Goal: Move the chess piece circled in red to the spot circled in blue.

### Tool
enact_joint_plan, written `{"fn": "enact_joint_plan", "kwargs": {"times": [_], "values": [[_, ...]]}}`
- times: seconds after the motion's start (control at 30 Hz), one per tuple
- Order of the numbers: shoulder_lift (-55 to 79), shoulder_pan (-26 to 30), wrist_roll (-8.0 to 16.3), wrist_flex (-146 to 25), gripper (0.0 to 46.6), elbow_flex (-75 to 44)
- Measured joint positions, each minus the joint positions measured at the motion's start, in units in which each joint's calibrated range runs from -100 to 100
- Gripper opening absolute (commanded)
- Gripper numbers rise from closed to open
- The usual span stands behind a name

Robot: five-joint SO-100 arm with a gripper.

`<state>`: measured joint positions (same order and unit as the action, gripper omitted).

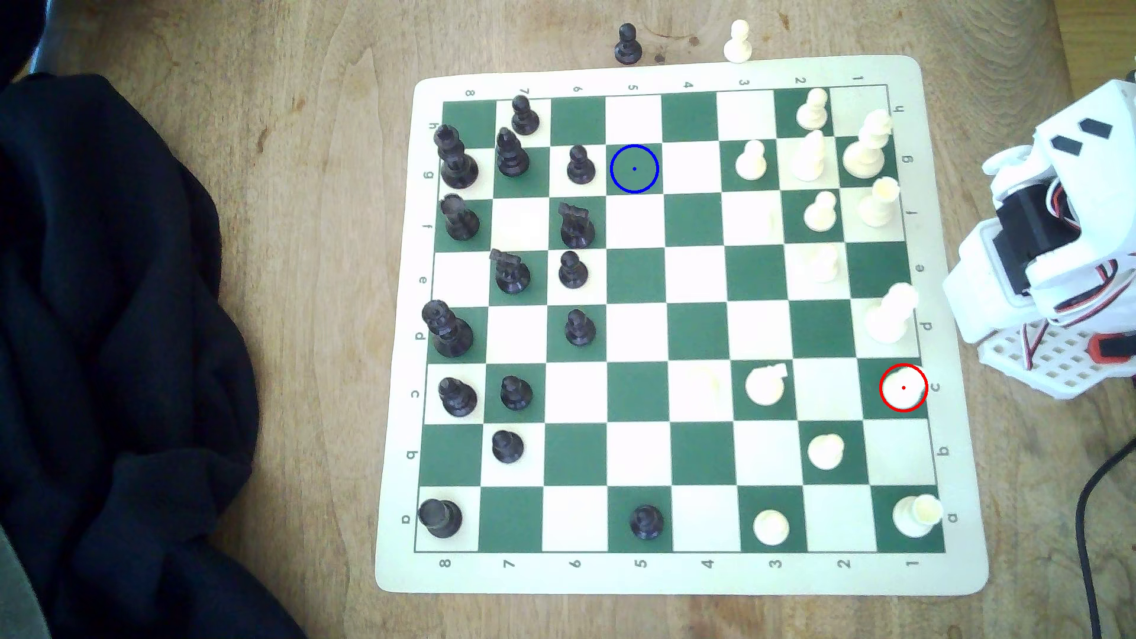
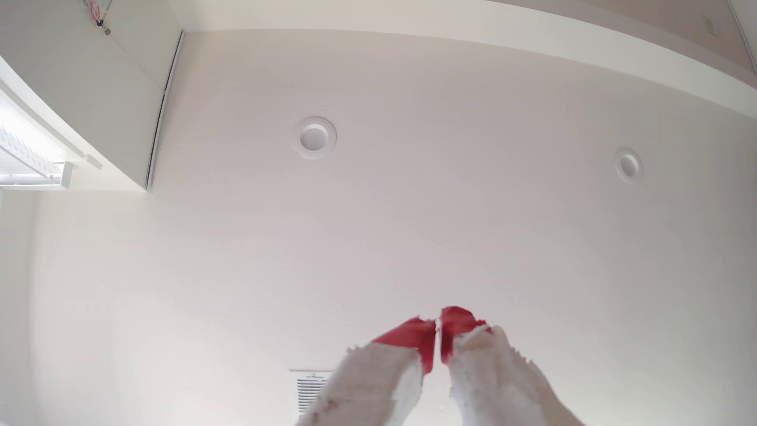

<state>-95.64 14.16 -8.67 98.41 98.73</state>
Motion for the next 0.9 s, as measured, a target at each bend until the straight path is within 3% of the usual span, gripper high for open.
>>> {"fn": "enact_joint_plan", "kwargs": {"times": [0.3,0.9], "values": [[0.0,-1.33,-0.24,-3.43,0.2,0.0],[-0.17,-6.19,0.24,-66.93,0.2,-1.72]]}}
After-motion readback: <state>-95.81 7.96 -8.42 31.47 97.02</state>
